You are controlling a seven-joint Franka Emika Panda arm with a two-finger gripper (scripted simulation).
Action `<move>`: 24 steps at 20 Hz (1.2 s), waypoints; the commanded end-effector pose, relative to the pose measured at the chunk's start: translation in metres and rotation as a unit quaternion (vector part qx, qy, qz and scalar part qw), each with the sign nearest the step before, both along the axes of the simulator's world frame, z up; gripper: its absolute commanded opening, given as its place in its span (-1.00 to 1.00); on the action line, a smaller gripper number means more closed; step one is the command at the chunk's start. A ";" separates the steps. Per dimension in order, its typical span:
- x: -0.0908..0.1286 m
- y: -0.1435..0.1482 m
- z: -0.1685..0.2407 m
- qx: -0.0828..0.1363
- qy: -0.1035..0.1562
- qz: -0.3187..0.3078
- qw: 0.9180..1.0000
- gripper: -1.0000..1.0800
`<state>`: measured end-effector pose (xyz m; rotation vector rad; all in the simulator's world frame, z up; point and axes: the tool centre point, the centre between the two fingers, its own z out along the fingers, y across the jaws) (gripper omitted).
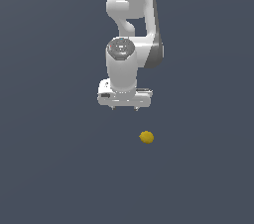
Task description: Pick up the object and move it to a goal position.
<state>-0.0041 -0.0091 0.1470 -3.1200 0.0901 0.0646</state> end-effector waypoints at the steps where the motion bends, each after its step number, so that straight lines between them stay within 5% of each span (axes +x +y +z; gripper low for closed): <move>1: 0.000 0.000 0.000 0.000 0.000 0.000 1.000 0.92; 15: -0.005 0.003 -0.012 0.005 0.011 0.000 1.000 0.92; 24: 0.014 0.020 -0.022 0.001 0.005 0.067 0.998 0.92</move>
